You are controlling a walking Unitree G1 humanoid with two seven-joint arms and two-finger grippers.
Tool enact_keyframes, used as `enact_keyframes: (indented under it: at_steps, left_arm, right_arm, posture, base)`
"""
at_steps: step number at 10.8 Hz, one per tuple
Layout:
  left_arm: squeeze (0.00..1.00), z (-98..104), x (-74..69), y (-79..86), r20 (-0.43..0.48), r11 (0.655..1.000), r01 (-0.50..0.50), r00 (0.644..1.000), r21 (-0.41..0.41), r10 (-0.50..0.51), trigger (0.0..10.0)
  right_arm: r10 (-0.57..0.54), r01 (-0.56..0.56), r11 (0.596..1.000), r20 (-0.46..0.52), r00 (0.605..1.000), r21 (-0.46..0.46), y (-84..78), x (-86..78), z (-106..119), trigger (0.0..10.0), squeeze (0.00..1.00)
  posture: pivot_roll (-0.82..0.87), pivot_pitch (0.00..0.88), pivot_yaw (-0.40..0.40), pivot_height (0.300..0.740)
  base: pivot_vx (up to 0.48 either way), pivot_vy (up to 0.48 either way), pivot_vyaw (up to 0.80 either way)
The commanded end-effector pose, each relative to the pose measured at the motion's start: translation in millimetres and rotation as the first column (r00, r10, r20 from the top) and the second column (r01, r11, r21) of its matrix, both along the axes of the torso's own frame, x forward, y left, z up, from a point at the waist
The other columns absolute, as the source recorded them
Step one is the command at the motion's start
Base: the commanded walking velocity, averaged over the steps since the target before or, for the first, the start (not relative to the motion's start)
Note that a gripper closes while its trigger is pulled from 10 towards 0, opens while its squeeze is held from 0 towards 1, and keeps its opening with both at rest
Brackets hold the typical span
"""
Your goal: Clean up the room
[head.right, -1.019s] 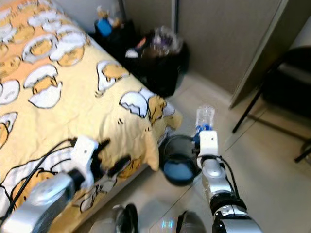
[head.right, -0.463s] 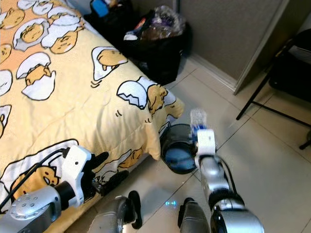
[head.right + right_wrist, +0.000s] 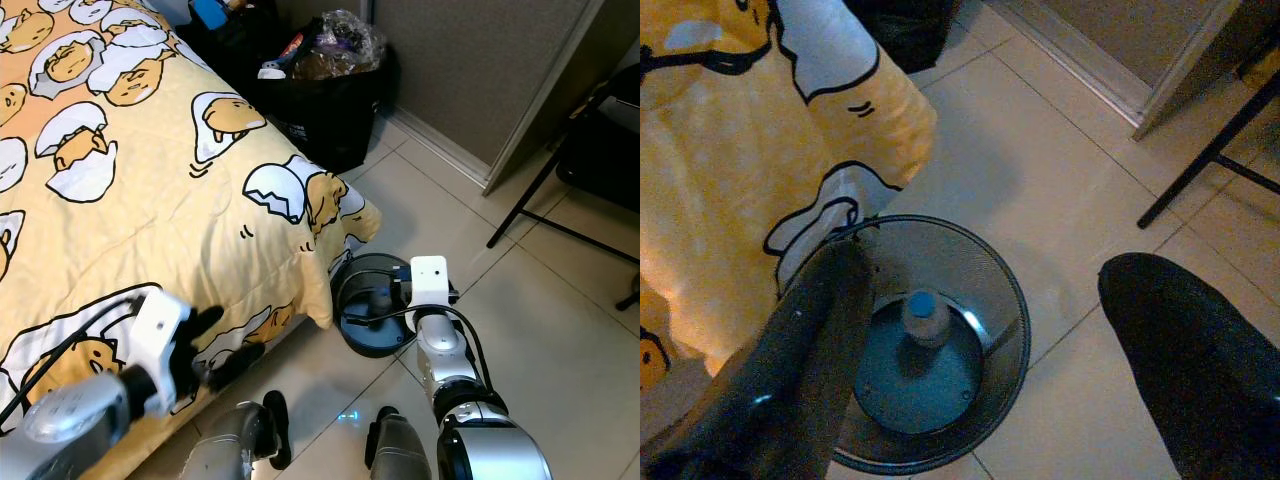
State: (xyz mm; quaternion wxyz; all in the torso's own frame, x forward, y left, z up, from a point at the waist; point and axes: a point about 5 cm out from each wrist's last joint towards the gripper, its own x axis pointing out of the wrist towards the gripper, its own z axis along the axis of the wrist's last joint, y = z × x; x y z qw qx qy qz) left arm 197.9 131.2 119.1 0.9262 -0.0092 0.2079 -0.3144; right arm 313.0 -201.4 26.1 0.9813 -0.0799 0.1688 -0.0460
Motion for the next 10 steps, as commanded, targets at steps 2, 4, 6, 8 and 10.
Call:
enact_keyframes:
  at_steps: [2, 4, 6, 8, 10]
  left_arm:
    - [0.0, -7, 21.9, 10.0, 0.049, 0.988, -0.152, 0.987, -0.002, 0.151, 10.0]
    - [0.0, -6, 49.7, 22.3, 0.157, 0.919, -0.392, 0.905, -0.046, 0.394, 10.0]
    - [0.0, -2, 73.2, 32.2, 0.271, 0.856, -0.515, 0.817, -0.05, 0.508, 10.0]
    - [0.0, -1, 94.4, 22.1, 0.312, 0.847, -0.527, 0.794, -0.075, 0.522, 10.0]
    - [0.0, 5, 105.6, 23.3, 0.353, 0.801, -0.583, 0.727, -0.137, 0.589, 10.0]
  right_arm:
    - [0.018, -0.011, 0.998, 0.114, 0.993, -0.061, 4.9, 8.9, 17, 10.0, 0.0]
    - [0.04, -0.028, 0.999, 0.293, 0.955, -0.044, 9.9, 7.0, 41, 10.0, 0.0]
    - [0.078, -0.069, 0.997, 0.412, 0.908, -0.038, 12.2, 1.0, 63, 10.0, 0.0]
    - [0.135, -0.137, 0.99, 0.453, 0.881, -0.028, 14.5, 1.7, 73, 10.0, 0.0]
    - [0.128, -0.123, 0.992, 0.477, 0.87, -0.043, 14.3, 7.0, 85, 10.0, 0.0]
  posture:
    - [0.1, 0.169, 0.055, 0.74]
    - [0.06, 0.056, -0.028, 0.74]
    - [0.01, 0.0, -0.081, 0.74]
    - [-0.02, 0.0, -0.084, 0.74]
    - [-0.04, 0.0, -0.054, 0.74]
  base:
    - [0.0, 0.0, 0.0]
    - [0.0, 0.0, 0.0]
    - [0.0, 0.0, 0.0]
    - [0.0, 0.0, 0.0]
    - [0.0, 0.0, 0.0]
